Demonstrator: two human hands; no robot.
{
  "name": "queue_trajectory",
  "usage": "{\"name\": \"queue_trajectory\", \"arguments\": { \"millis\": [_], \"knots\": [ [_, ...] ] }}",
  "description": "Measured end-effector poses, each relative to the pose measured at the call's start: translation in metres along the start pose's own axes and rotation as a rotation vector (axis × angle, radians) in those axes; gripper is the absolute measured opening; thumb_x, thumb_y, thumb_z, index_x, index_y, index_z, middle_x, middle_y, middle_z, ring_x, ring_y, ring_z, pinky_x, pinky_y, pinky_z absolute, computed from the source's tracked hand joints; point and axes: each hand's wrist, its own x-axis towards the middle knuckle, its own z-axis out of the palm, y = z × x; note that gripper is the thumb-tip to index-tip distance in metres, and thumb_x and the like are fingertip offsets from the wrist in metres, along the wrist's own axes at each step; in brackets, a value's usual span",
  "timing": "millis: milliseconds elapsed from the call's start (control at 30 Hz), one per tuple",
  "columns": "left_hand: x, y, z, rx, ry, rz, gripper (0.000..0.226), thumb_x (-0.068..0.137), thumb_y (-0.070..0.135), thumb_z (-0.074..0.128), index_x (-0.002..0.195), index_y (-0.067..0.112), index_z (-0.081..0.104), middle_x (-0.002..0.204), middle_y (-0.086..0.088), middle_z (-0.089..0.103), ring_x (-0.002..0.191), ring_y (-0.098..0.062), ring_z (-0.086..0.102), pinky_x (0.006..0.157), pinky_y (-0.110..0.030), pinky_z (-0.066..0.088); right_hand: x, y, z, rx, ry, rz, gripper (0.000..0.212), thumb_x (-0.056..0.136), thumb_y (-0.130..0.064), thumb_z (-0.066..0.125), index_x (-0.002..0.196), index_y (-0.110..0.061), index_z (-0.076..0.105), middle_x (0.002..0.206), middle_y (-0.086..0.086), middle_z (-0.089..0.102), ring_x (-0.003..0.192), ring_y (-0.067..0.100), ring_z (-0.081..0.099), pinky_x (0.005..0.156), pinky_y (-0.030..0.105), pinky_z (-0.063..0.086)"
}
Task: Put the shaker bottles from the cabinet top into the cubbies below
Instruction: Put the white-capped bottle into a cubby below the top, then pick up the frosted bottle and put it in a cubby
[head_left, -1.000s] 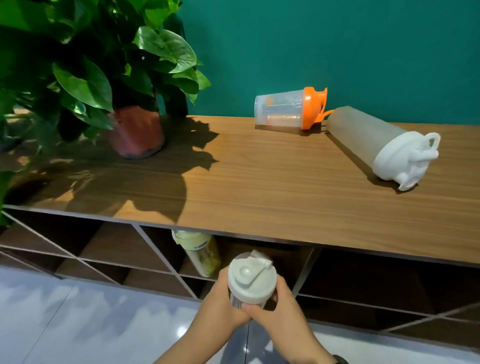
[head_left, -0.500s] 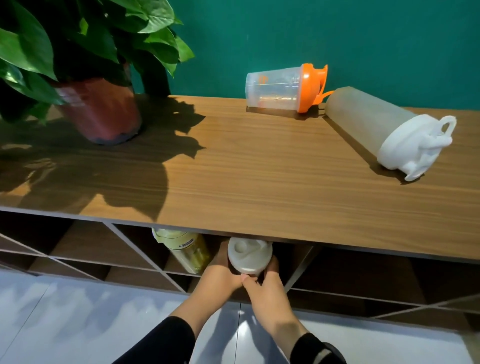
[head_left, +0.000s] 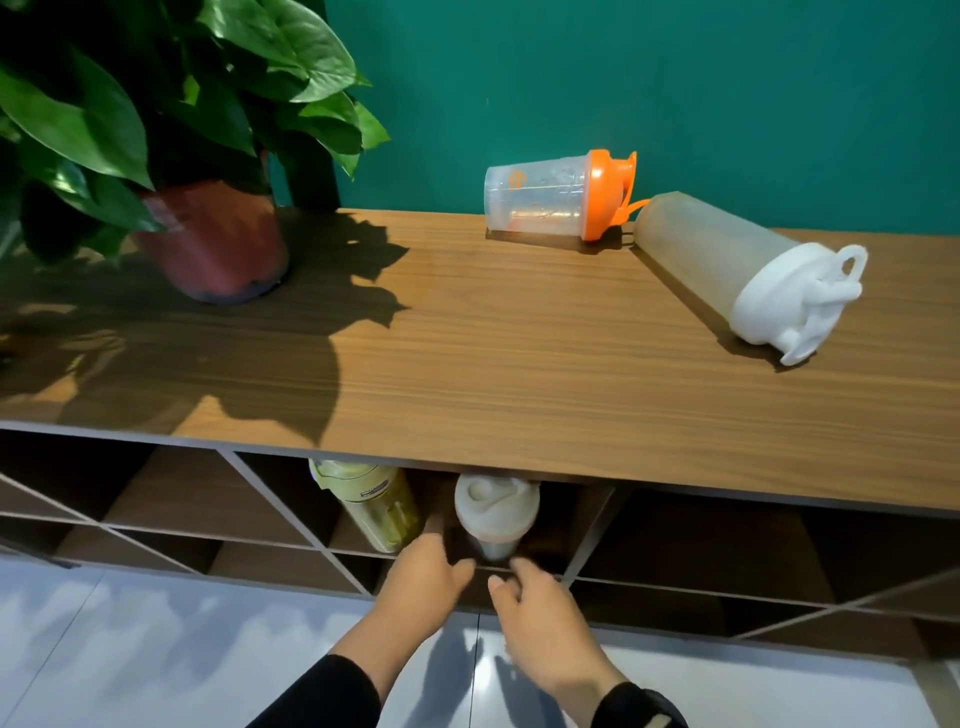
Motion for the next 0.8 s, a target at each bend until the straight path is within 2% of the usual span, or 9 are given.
{"name": "queue_trajectory", "arguments": {
  "millis": [67,133,233,300,367,467,600,700,800],
  "knots": [
    [-0.012,-0.005,0.002,0.171,0.032,0.017,0.019,0.089,0.025,0.054,0.106,0.023,0.062,0.097,0.001,0.070,0.085,-0.015,0.061,0.083,-0.031,0.052,-0.017,0.001,-0.008,-0.208,-0.035,-0.118,0.033,0.100,-0.044,0.045,0.108,-0.023,0.069,0.100,-0.001,0.073,0.095,0.015,0.068,0.086,0.033,0.055],
    [-0.038,0.004,-0.002,0.226,0.045,0.149,0.023,0.089,0.022,0.049,0.092,0.038,0.066,0.096,0.010,0.071,0.091,-0.010,0.062,0.082,-0.025,0.049,-0.037,-0.001,-0.023,-0.284,0.014,-0.254,0.036,0.098,-0.048,0.045,0.091,-0.022,0.069,0.085,0.000,0.072,0.083,0.014,0.067,0.078,0.035,0.056],
    [-0.077,0.024,-0.015,0.212,0.175,0.501,0.027,0.082,0.022,0.051,0.070,0.045,0.056,0.077,0.021,0.060,0.077,0.002,0.058,0.072,-0.019,0.049,-0.076,-0.010,-0.063,-0.081,0.196,-0.543,0.043,0.092,-0.054,0.047,0.077,-0.017,0.063,0.067,0.001,0.064,0.066,0.017,0.062,0.064,0.039,0.052],
    [-0.095,0.046,-0.028,0.098,0.308,0.828,0.023,0.080,0.016,0.051,0.081,0.034,0.064,0.085,0.018,0.064,0.082,0.004,0.060,0.075,-0.015,0.049,-0.101,-0.013,-0.102,0.078,0.389,-0.704,0.043,0.093,-0.051,0.051,0.067,-0.018,0.063,0.059,-0.002,0.059,0.057,0.015,0.060,0.055,0.036,0.047],
    [-0.095,0.079,-0.040,0.014,0.427,0.997,0.023,0.081,0.012,0.049,0.091,0.019,0.067,0.095,0.011,0.066,0.092,0.001,0.059,0.085,-0.011,0.044,-0.115,-0.013,-0.141,0.194,0.610,-0.767,0.035,0.093,-0.042,0.056,0.069,-0.019,0.065,0.064,-0.004,0.060,0.062,0.015,0.061,0.057,0.029,0.047],
    [-0.071,0.140,-0.054,-0.001,0.486,0.931,0.027,0.089,0.018,0.047,0.110,0.020,0.065,0.110,0.010,0.062,0.104,0.000,0.053,0.091,-0.012,0.042,-0.103,-0.007,-0.196,0.301,0.853,-0.641,0.016,0.090,-0.036,0.065,0.098,-0.022,0.065,0.096,-0.010,0.064,0.094,0.011,0.061,0.083,0.026,0.050],
    [-0.013,0.180,-0.051,0.199,0.368,0.664,0.043,0.096,0.037,0.049,0.138,0.027,0.047,0.139,0.007,0.052,0.127,-0.012,0.047,0.109,-0.036,0.039,-0.059,0.002,-0.250,0.484,0.792,-0.278,0.086,0.080,-0.047,0.076,0.150,-0.027,0.031,0.146,-0.001,0.046,0.131,0.014,0.045,0.102,0.036,0.041],
    [0.006,0.175,-0.036,0.431,0.346,0.592,0.054,0.095,0.052,0.039,0.142,0.025,0.044,0.153,0.001,0.040,0.143,-0.017,0.030,0.121,-0.042,0.019,-0.034,-0.006,-0.269,0.523,0.742,-0.243,0.106,0.074,-0.051,0.080,0.156,-0.032,0.014,0.158,0.003,0.033,0.142,0.020,0.036,0.110,0.042,0.036],
    [0.008,0.169,-0.028,0.510,0.396,0.609,0.061,0.093,0.060,0.033,0.143,0.027,0.041,0.157,0.000,0.033,0.148,-0.016,0.021,0.123,-0.043,0.015,-0.008,-0.019,-0.278,0.545,0.701,-0.293,0.117,0.068,-0.047,0.085,0.156,-0.038,0.007,0.160,0.004,0.029,0.142,0.026,0.035,0.114,0.050,0.034]
  ]
}}
